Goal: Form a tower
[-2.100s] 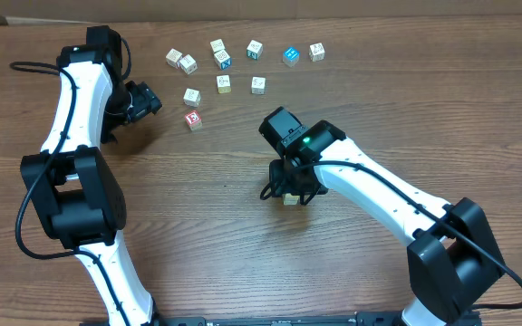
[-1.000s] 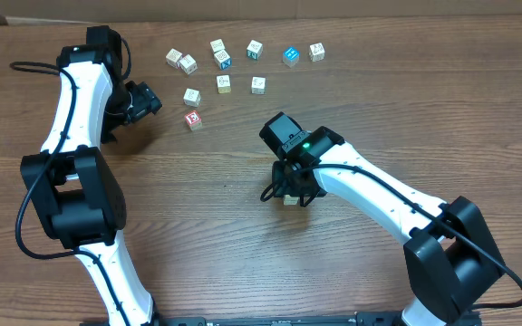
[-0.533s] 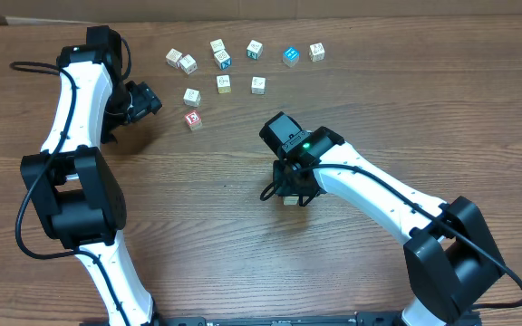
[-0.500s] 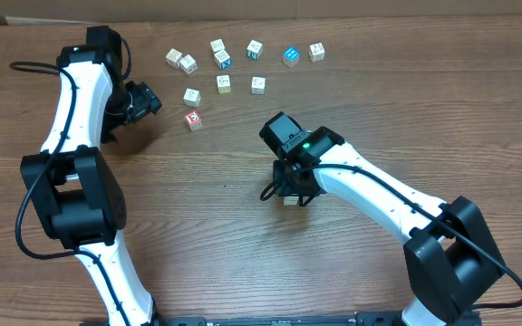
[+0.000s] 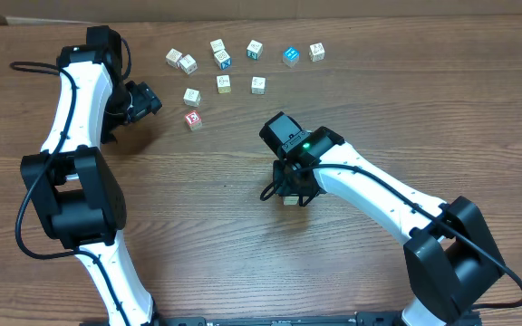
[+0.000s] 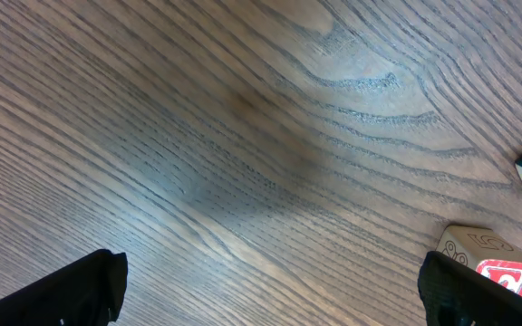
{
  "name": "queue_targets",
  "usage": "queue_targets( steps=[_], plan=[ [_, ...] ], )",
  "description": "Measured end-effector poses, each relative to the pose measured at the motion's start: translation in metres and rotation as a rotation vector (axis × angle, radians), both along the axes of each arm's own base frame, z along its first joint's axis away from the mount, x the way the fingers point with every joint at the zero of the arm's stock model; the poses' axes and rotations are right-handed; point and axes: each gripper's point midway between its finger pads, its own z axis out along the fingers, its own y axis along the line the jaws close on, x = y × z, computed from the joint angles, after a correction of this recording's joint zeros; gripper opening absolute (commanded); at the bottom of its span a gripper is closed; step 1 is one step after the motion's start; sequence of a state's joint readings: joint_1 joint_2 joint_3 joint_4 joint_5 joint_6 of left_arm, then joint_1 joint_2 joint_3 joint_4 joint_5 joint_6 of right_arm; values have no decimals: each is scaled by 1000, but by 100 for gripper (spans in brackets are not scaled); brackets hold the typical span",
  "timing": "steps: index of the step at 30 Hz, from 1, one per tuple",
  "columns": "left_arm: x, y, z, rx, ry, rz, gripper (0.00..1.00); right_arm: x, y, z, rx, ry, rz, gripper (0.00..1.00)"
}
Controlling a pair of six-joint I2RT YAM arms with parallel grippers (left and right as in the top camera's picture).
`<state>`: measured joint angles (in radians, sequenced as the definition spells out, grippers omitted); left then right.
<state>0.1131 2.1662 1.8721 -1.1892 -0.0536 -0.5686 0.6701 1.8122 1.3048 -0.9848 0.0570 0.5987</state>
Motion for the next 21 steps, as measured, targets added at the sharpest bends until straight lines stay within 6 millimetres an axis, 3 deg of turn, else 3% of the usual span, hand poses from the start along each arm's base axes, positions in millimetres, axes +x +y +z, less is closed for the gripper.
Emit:
queue_targets(
  steps=[4,7,15,21],
  plan=[
    [0,0,0,0,0,0,100,0,0,0,-1,0,-2,65],
    [0,0,0,0,0,0,100,0,0,0,0,-3,-1,77],
    [0,0,0,0,0,0,100,12,2,3,22,-36,2,79],
    [0,0,0,0,0,0,100,51,-7,43,60,-110,-28,81]
  ],
)
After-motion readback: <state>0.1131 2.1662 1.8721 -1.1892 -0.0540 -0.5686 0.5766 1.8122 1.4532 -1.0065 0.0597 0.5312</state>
